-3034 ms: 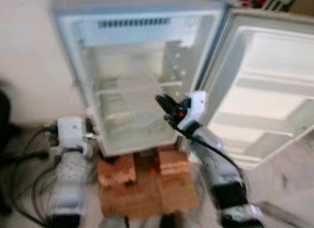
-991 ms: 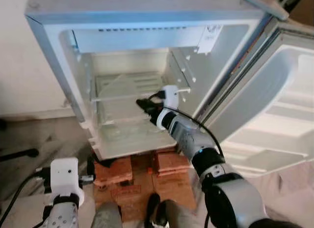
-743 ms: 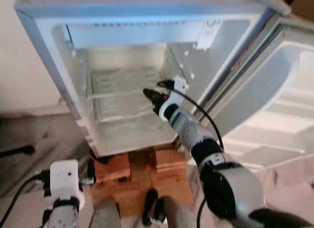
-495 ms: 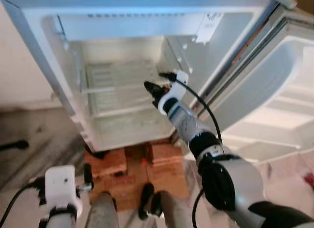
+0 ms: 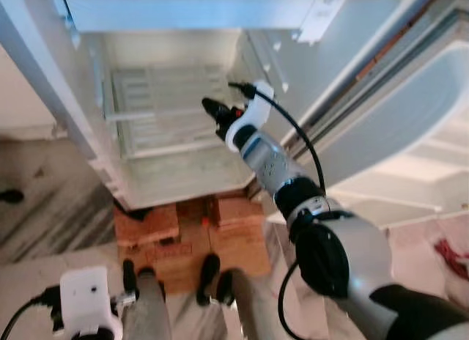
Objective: Restocking fridge
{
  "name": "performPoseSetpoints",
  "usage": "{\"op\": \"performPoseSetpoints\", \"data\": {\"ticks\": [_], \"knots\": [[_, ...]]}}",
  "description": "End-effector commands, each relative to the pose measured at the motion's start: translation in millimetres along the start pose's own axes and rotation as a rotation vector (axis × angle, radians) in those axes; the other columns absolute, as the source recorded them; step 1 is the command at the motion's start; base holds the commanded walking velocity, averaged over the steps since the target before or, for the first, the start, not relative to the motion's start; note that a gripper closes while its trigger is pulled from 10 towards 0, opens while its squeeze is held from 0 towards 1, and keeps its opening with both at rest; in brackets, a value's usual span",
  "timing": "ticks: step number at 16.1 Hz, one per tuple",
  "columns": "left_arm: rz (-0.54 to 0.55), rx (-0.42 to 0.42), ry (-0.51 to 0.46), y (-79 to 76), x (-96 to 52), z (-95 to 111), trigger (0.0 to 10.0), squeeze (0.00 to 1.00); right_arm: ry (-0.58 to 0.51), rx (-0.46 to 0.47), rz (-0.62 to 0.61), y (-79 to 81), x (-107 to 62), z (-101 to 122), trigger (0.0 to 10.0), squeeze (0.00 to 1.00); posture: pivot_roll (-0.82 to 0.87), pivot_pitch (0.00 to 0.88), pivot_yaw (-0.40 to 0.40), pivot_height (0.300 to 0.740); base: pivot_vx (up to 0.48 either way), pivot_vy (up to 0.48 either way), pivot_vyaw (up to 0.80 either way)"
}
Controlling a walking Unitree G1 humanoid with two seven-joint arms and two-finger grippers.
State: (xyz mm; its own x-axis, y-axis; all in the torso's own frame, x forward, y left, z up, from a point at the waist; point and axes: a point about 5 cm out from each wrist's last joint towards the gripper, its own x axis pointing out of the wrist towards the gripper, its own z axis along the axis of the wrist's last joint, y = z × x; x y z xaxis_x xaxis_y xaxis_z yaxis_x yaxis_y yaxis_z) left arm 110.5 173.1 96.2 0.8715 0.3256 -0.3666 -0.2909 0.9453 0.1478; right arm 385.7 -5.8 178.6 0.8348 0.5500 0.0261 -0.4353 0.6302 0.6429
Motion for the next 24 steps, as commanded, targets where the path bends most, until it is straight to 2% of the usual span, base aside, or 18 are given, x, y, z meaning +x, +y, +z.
{"op": "performPoseSetpoints", "data": {"ticks": [1,8,10,14,16,17,18,21,24], "knots": [[0.012,0.005,0.032,0.0,-7.0,-3.6,10.0,0.00,0.118,0.094,0.131,81.3,15.8,-58.5,10.0,0.00,0.44,0.420,-0.265,0.740,0.000,0.000,0.00],[0.027,-0.012,0.053,-2.9,-14.0,-6.3,10.0,0.00,0.013,-0.012,-0.040,65.4,20.6,-28.0,10.0,0.00,0.44,0.432,-0.293,0.740,0.000,0.000,0.00],[0.038,-0.015,0.053,-1.9,-16.1,-5.4,10.0,0.00,-0.037,-0.125,-0.137,49.5,19.7,-8.5,10.0,0.00,0.44,0.436,-0.296,0.740,0.000,0.000,0.00],[0.041,-0.014,0.054,-1.7,-16.6,-5.6,10.0,0.00,-0.088,-0.206,-0.239,21.9,13.7,17.3,10.0,0.00,0.44,0.435,-0.297,0.740,0.000,0.000,0.00],[0.041,-0.013,0.051,-1.6,-15.9,-4.9,10.0,0.00,-0.108,-0.213,-0.247,15.8,11.9,26.2,10.0,0.80,0.44,0.437,-0.295,0.740,0.000,0.000,0.00],[0.041,-0.013,0.051,-1.5,-15.9,-4.8,10.0,0.00,-0.109,-0.217,-0.249,15.4,11.8,26.9,10.0,0.78,0.44,0.437,-0.295,0.740,0.000,0.000,0.00],[0.043,-0.013,0.053,-0.7,-16.2,-4.8,10.0,0.00,-0.112,-0.223,-0.254,15.6,11.9,28.7,10.0,1.00,0.44,0.440,-0.294,0.740,0.000,0.000,0.00],[0.047,-0.013,0.052,-0.2,-15.0,-4.9,10.0,0.00,-0.117,-0.254,-0.239,17.6,12.5,30.2,10.0,1.00,0.44,0.437,-0.293,0.740,0.000,0.000,0.00],[0.048,-0.013,0.043,-0.7,-10.0,-4.2,10.0,0.00,-0.116,-0.331,-0.227,18.6,12.7,33.7,10.0,1.00,0.43,0.426,-0.298,0.740,0.000,0.000,0.00]]}}
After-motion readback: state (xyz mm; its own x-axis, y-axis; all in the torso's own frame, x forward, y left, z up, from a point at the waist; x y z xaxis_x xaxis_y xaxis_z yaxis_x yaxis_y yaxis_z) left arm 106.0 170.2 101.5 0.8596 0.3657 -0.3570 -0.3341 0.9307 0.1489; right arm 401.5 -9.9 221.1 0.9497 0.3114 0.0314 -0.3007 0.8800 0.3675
